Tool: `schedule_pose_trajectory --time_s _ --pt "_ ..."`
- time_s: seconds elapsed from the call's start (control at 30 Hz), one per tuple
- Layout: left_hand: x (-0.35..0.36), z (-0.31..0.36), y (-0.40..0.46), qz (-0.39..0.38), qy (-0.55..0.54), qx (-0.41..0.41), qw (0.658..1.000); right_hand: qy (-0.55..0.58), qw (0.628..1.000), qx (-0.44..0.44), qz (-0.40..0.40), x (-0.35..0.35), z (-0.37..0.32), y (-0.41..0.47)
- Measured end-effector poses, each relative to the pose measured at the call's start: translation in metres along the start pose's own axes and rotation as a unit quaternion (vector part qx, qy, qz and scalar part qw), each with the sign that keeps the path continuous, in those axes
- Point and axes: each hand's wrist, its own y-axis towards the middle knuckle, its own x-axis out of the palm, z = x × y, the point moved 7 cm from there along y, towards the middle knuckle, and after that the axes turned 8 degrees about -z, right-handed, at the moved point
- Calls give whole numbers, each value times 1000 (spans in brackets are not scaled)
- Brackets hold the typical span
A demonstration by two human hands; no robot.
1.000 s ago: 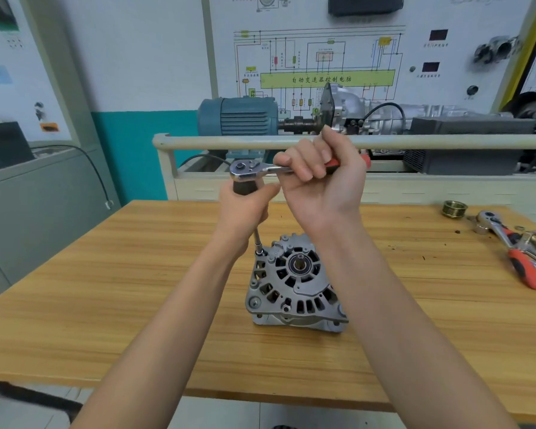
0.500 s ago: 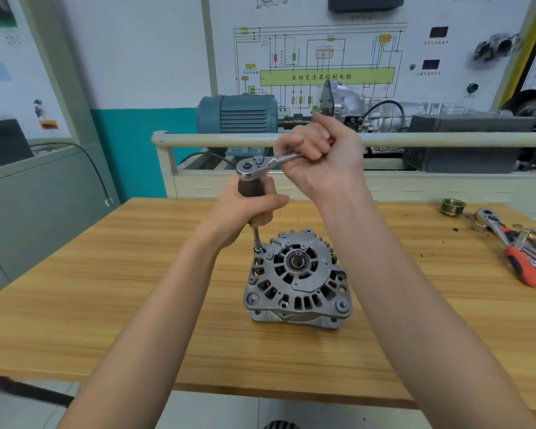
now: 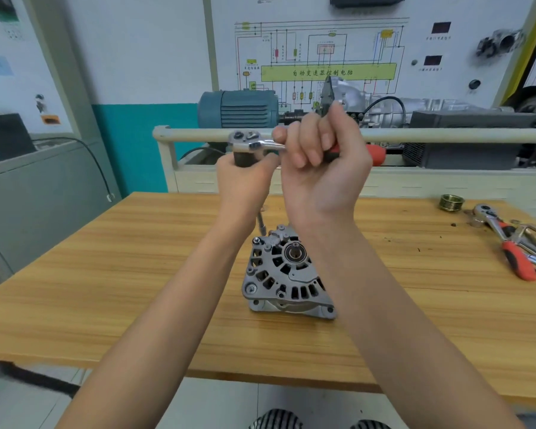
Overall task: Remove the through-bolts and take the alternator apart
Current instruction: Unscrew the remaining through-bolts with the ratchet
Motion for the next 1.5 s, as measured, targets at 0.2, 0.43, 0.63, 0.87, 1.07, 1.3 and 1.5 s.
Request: schedule_pose_trajectory --time_s 0.2,0.43,0.63,0.87,1.07,1.3,1.5 --pt "-10 -16 -6 15 -19 -15 1000 44 997 61 32 -20 13 -1" --pt "-13 -17 -3 4 -16 -7 1000 41 996 69 26 -22 21 1" --pt "-11 -18 -4 4 -12 -12 1000 43 996 66 38 -24 19 1" --pt "-8 -17 -7 10 -18 -11 1000 47 996 64 45 -27 16 0" --pt "-8 -17 -6 8 -5 -3 1000 47 996 60 49 -28 15 0" --pt "-8 -18 -5 3 -6 2 1000 48 996 61 48 -29 16 0" --pt "-7 -22 -2 -39 -15 -1 999 51 996 59 51 -30 16 0"
